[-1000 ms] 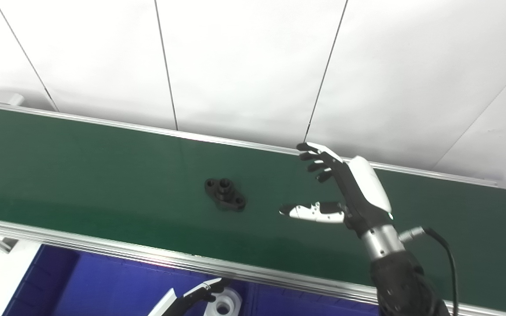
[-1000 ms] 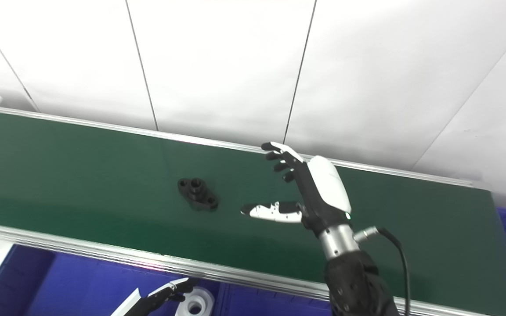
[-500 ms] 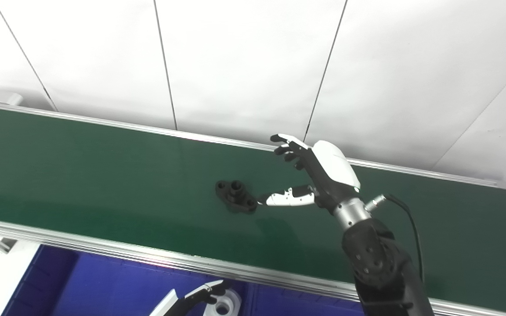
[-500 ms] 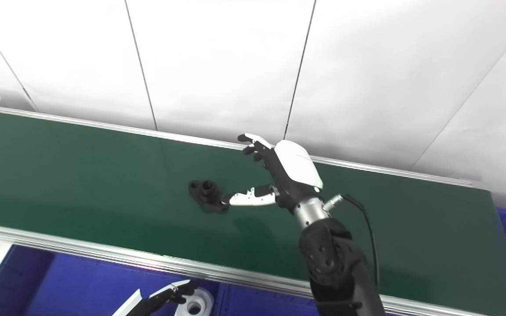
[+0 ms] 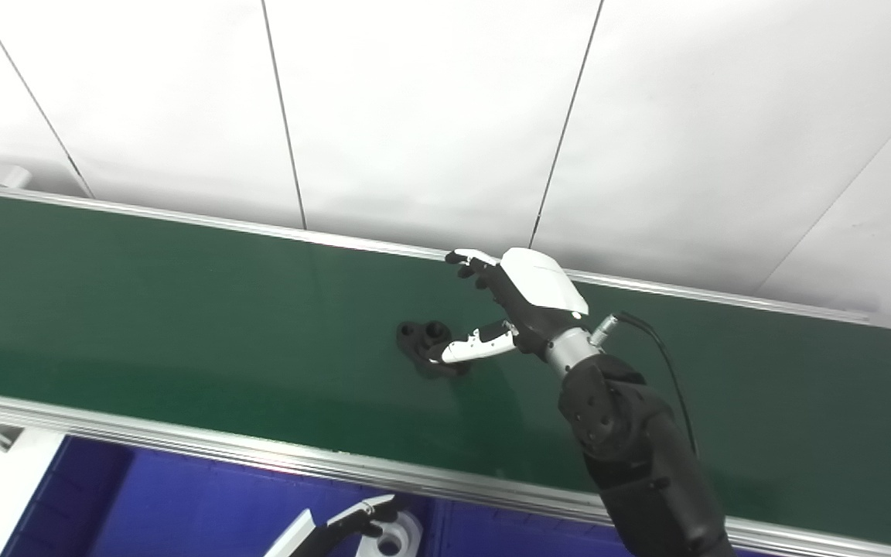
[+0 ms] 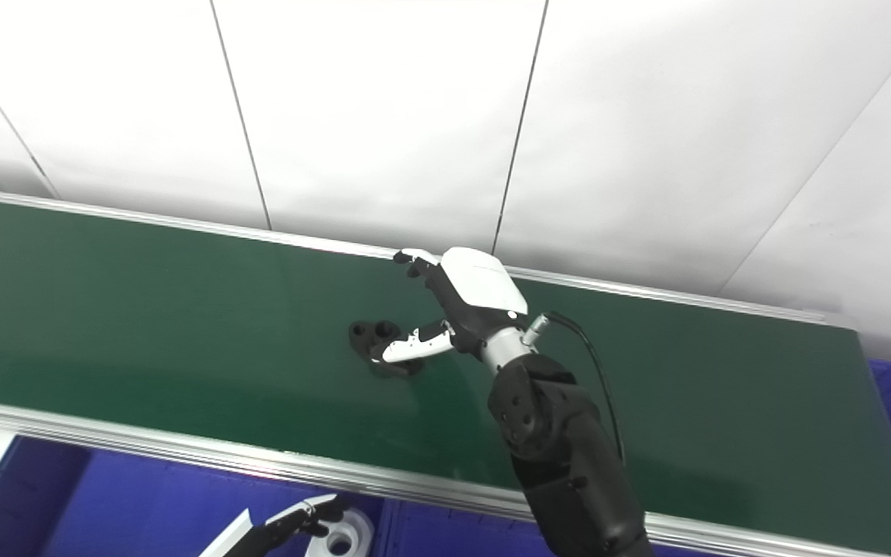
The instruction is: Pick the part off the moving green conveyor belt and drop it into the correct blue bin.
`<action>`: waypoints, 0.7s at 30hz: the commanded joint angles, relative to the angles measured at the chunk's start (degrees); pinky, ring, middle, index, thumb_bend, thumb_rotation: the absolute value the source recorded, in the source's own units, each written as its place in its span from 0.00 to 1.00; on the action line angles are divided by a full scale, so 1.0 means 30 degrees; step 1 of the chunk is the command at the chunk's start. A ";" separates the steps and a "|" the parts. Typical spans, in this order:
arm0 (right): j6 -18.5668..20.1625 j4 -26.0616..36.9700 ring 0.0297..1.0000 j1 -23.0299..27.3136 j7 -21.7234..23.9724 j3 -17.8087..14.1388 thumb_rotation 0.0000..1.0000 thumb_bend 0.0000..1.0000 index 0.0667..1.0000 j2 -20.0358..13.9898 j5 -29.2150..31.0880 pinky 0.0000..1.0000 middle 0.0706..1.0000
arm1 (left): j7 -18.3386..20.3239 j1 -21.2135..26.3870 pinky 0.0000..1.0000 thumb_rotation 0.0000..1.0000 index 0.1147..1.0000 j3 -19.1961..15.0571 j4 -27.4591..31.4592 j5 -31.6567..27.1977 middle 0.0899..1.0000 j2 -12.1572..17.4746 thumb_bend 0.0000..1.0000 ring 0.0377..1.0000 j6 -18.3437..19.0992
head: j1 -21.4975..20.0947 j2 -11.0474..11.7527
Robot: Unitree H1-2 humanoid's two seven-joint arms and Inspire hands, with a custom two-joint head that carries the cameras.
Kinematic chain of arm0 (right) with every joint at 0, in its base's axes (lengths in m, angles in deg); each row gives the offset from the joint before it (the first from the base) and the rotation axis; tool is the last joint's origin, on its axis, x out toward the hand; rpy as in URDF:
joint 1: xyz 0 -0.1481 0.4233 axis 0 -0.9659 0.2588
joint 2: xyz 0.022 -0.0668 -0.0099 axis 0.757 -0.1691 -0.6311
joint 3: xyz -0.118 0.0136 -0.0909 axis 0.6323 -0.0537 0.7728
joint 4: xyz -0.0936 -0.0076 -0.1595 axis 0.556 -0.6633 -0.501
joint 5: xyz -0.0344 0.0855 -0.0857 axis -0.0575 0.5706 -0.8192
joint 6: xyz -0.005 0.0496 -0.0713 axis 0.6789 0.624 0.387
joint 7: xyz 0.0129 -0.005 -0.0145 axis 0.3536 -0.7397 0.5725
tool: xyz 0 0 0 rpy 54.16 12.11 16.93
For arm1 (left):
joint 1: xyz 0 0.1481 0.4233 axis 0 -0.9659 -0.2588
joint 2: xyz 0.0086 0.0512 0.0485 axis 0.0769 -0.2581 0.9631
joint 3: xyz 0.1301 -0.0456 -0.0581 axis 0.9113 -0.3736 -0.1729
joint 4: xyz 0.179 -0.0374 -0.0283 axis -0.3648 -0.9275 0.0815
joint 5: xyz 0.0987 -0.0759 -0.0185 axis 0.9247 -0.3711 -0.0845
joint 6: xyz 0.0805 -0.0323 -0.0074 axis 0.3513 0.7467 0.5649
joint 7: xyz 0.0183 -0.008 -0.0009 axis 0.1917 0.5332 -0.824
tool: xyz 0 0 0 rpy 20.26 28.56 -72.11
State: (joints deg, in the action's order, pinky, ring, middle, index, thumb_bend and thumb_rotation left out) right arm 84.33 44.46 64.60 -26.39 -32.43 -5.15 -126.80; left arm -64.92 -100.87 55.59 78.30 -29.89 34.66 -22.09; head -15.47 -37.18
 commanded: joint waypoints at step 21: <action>-0.0530 -0.2941 0.75 0.0940 -0.1071 0.1357 0.31 0.78 0.84 -0.0773 -0.0478 0.63 0.77 | -0.0948 0.0042 0.78 0.40 0.84 0.0355 0.0550 0.0215 0.87 0.0326 0.85 0.84 -0.0675 | 0.0098 -0.0232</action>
State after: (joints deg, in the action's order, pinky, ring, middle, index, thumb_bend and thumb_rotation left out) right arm 84.28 34.38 66.54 -28.17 -28.47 -7.07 -127.84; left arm -66.72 -100.72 56.71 78.32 -28.98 34.87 -22.09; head -15.21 -37.88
